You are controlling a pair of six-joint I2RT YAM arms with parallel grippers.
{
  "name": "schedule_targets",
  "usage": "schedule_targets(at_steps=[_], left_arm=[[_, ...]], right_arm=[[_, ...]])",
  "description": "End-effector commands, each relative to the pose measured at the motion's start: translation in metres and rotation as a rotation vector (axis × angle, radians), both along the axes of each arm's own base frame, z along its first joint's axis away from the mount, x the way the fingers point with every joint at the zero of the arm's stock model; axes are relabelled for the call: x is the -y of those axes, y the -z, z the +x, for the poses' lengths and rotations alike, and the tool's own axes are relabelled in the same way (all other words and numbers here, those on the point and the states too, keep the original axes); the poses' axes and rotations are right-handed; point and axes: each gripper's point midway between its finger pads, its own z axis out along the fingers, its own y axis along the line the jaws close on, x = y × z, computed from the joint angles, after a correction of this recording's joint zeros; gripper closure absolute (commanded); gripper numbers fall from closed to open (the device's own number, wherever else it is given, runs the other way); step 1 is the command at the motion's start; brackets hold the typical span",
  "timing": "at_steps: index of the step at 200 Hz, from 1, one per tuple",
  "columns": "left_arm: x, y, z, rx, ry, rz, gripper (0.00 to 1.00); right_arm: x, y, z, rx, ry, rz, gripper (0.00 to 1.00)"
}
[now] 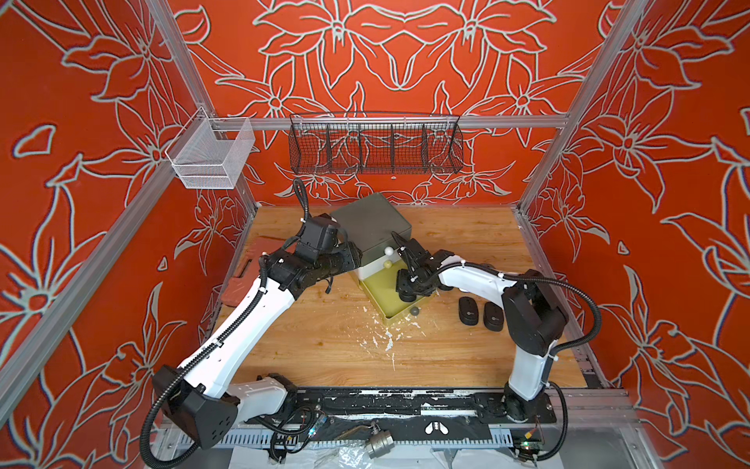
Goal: Take the mice out of the drawer
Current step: Pick up the mouse from the drawer.
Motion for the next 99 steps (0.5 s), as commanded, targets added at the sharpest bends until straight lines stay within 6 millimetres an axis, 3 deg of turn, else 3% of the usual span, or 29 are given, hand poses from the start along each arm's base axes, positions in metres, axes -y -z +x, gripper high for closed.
schedule_targets(at_steps=[1,37,99], left_arm=[[0.004,-0.009,0.001,0.023,0.015,-0.013,0.41],[0.007,-0.012,0.001,0.029,0.03,-0.019,0.41],[0.01,-0.015,0.006,0.046,0.031,-0.03,0.41]], right_arm=[[-0.001,-0.016,0.002,0.019,0.046,-0.005,0.34],[0.018,-0.014,0.002,0.02,0.068,-0.116,0.31],[0.017,0.004,0.008,-0.023,0.196,-0.126,0.24]])
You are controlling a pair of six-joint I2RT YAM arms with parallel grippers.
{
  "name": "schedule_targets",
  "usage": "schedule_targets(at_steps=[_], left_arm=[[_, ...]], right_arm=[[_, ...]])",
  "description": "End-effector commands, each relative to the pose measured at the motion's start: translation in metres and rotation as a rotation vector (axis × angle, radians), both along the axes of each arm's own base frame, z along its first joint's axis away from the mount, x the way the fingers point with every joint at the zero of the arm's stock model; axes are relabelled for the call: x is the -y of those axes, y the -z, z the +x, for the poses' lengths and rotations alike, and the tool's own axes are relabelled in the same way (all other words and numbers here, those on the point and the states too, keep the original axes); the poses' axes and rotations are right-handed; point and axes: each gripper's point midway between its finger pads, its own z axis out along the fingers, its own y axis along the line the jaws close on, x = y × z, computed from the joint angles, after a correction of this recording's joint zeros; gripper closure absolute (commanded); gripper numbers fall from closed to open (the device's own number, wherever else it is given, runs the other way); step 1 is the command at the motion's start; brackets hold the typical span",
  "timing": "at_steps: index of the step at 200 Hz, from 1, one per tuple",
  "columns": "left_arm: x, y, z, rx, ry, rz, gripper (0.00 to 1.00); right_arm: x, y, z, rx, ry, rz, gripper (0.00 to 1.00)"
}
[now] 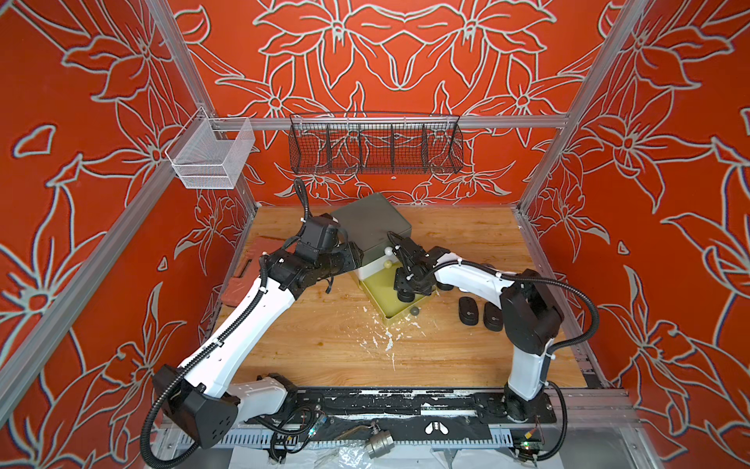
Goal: Take the mice out of the drawer
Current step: Pick up the mouse from the drawer.
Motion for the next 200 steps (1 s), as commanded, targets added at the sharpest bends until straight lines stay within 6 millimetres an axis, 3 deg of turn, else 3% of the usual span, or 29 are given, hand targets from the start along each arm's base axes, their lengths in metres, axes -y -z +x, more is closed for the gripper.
schedule_targets(at_steps=[1,68,151,200], left_arm=[[0.006,-0.014,0.005,0.045,0.015,-0.02,0.41],[0.005,-0.011,0.009,0.048,0.005,-0.004,0.41],[0.007,-0.009,0.012,0.039,0.01,-0.001,0.41],[0.007,-0.01,0.013,0.041,0.004,-0.003,0.41]], right_arm=[[0.006,0.007,0.004,-0.015,0.099,-0.034,0.24],[0.009,0.027,0.012,-0.052,0.224,-0.093,0.18],[-0.001,0.051,0.015,-0.107,0.227,-0.104,0.18],[-0.002,0.048,0.013,-0.105,0.251,-0.078,0.28]])
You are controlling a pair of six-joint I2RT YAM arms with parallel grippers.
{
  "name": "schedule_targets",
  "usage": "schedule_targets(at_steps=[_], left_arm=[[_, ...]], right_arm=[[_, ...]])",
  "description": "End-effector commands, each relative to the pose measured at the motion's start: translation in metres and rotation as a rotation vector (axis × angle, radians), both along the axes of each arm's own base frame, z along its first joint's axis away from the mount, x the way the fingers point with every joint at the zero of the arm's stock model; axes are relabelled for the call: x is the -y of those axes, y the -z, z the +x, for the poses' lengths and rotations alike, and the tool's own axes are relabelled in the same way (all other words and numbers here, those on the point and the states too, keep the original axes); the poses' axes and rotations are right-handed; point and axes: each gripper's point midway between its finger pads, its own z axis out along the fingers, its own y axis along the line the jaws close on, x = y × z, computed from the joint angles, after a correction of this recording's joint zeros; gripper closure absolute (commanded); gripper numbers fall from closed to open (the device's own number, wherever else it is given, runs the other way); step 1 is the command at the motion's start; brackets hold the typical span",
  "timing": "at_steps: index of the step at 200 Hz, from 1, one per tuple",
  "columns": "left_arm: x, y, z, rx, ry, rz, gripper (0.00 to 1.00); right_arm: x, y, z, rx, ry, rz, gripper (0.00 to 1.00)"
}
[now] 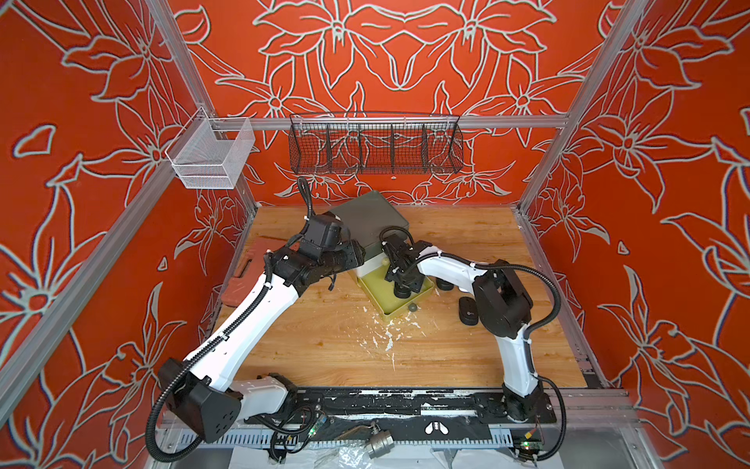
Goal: Take the mice out of the drawer
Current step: Pick up the mouse from the drawer.
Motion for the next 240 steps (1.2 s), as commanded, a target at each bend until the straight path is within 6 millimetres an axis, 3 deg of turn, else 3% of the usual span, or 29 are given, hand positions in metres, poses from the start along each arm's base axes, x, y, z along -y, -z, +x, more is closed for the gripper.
schedule_targets(at_steps=[1,37,88,162,240], left_arm=[[0.003,-0.013,0.004,0.036,0.001,-0.008,0.41],[0.004,-0.012,0.005,0.031,0.0,-0.015,0.41],[0.002,-0.015,0.003,0.039,-0.006,-0.016,0.41],[0.004,-0.01,0.004,0.025,-0.013,-0.033,0.41],[0.002,-0.009,0.005,0.024,-0.019,-0.02,0.41]], right_arm=[[0.015,0.024,-0.021,-0.093,0.021,-0.063,0.28],[0.021,0.012,-0.023,-0.078,0.045,-0.08,0.32],[0.021,0.012,-0.03,-0.106,0.033,-0.094,0.29],[0.02,0.039,-0.031,-0.177,0.03,-0.162,0.21],[0.03,0.055,-0.036,-0.199,0.043,-0.215,0.26]])
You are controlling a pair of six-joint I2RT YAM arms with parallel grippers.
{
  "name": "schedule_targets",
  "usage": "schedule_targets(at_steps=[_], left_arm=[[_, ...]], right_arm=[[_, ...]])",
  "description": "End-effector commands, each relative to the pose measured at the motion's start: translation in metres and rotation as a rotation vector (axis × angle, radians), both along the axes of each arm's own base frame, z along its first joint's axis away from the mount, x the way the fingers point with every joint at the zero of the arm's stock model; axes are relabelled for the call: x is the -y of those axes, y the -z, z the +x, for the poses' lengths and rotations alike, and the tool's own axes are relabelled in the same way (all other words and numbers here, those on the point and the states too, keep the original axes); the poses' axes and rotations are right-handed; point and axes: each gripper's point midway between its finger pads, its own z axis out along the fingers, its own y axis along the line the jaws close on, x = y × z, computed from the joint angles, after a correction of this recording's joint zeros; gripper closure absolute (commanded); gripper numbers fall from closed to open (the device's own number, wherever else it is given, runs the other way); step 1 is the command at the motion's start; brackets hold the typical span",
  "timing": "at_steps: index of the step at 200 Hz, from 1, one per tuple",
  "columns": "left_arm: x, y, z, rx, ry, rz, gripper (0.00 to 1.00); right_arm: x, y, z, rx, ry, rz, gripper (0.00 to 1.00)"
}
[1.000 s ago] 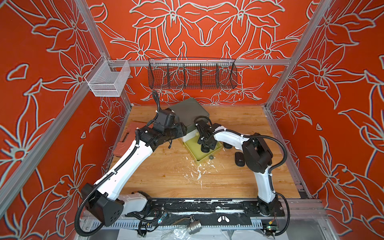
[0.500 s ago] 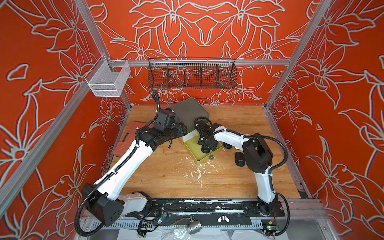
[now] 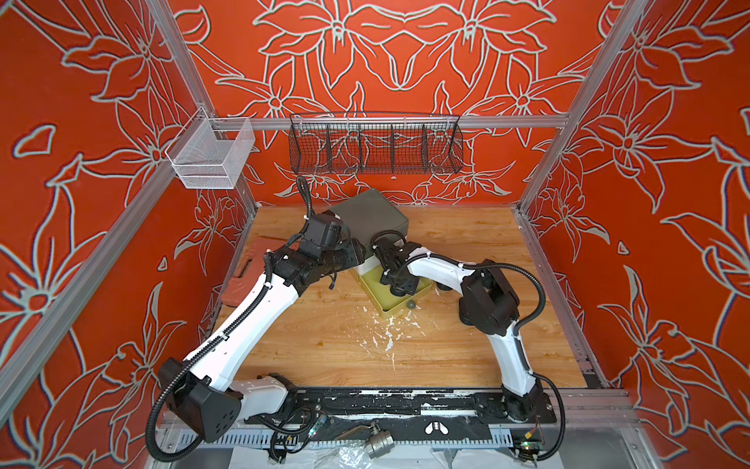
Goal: Take the mice out of the drawer
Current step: Pick up the mouse from the drawer.
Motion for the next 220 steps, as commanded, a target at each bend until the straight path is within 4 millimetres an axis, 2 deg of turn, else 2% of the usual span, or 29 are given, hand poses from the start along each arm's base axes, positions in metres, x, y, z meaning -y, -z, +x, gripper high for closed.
schedule_targets(at_steps=[1,56,96,220], left_arm=[[0.001,-0.006,0.002,0.015,-0.01,-0.006,0.41],[0.0,-0.008,0.001,0.02,-0.011,-0.008,0.41],[0.001,-0.007,0.001,0.013,-0.006,-0.006,0.41],[0.003,-0.008,-0.002,0.011,0.014,-0.003,0.41]], right_arm=[[0.037,0.04,-0.03,-0.152,0.032,-0.146,0.26],[0.032,0.02,-0.022,-0.09,0.051,-0.098,0.36],[0.029,-0.002,-0.018,-0.024,0.069,-0.038,0.4],[0.038,-0.077,-0.016,0.131,0.07,0.064,0.42]])
